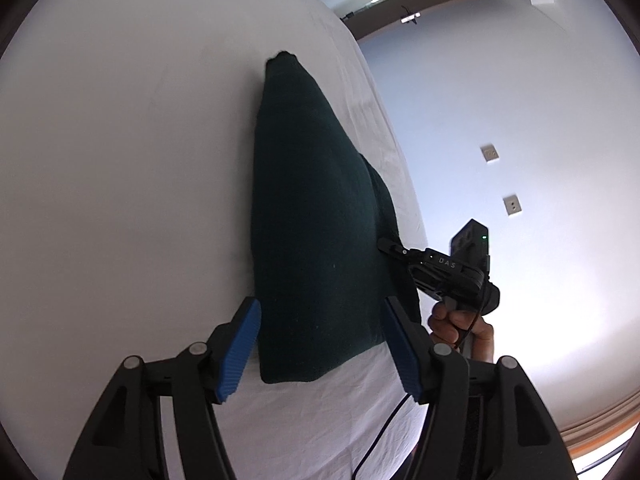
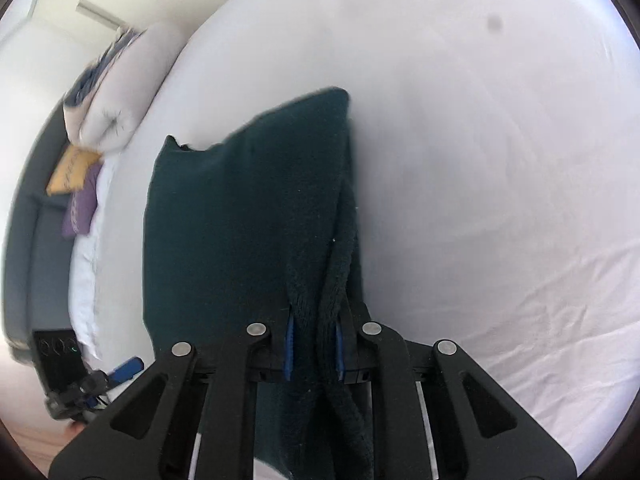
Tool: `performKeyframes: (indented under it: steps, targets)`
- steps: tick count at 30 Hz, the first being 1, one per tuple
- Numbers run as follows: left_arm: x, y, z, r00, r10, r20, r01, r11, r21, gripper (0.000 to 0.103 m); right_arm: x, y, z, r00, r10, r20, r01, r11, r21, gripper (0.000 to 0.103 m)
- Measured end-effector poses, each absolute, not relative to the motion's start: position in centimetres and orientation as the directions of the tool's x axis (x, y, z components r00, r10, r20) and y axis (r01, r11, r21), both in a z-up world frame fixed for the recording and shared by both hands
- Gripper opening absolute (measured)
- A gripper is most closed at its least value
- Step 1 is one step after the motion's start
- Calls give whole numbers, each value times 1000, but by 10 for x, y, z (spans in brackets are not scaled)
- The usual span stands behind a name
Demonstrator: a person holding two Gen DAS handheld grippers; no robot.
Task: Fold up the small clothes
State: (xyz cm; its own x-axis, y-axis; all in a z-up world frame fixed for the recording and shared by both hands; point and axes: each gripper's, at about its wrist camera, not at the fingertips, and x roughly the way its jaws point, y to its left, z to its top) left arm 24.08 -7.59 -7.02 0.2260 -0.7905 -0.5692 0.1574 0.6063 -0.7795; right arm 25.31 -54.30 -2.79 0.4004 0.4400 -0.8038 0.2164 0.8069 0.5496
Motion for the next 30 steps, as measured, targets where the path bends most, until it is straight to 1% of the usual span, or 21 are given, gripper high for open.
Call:
performKeyframes:
  steps: [2,4,5,7,8,10,11,12,13,15,17,18,20,22,24,25,27,29,30]
  targets:
    - [242,-83,-71,219,-785,-579,164,615,-771,64,253,-550,-37,428,481,-765,223,764,605,15]
    - [244,-88,-72,218,-776,-591,171,627,-760,64,256,-548,-37,429,482,-764,226,762,607,17]
    - [246,-92,-69,222,-769,-599,177,636,-751,64,258,-548,-37,424,485,-764,234,757,610,21]
    - [250,-100,-62,233,-756,-612,195,653,-732,64,250,-555,-30,419,482,-770,266,745,611,23]
    - [251,-103,-59,245,-747,-618,211,664,-718,64,248,-553,-25,423,463,-779,271,756,596,23]
    - [255,-110,-54,262,-735,-625,235,677,-698,64,236,-546,-1,469,339,-815,258,830,494,25]
    - [257,-115,-52,268,-731,-627,243,682,-690,64,228,-545,6,488,310,-816,251,845,471,25]
    - [260,-120,-49,274,-727,-630,259,687,-679,64,219,-539,20,531,275,-802,234,862,450,25]
    - [263,-124,-47,279,-723,-632,273,691,-670,64,213,-536,31,558,273,-784,213,866,453,25]
    - [271,-136,-42,305,-710,-634,307,704,-641,64,207,-521,50,614,301,-729,125,875,467,25]
    - [281,-148,-39,331,-694,-639,332,720,-609,64,208,-509,56,622,342,-704,53,879,474,25]
    - [286,-155,-38,348,-679,-646,348,734,-584,64,213,-503,53,611,357,-707,37,879,476,25]
    - [294,-170,-41,378,-644,-665,379,763,-524,64,225,-494,35,556,357,-750,32,893,449,25]
    - [302,-185,-55,364,-616,-699,390,782,-486,64,237,-496,-2,490,318,-812,75,912,403,25]
    - [308,-193,-73,333,-600,-727,394,789,-471,63,235,-505,-18,518,354,-779,61,893,446,25]
    - [308,-196,-74,344,-591,-729,406,794,-453,63,232,-509,-19,539,381,-751,43,878,476,25]
    - [308,-199,-69,349,-573,-741,408,805,-431,64,231,-513,-16,537,397,-744,44,868,495,25]
    - [304,-190,-56,376,-587,-717,395,801,-449,64,226,-521,1,543,402,-737,60,857,512,25]
    - [302,-181,-50,406,-602,-688,382,795,-471,64,223,-527,6,566,396,-723,63,854,517,30]
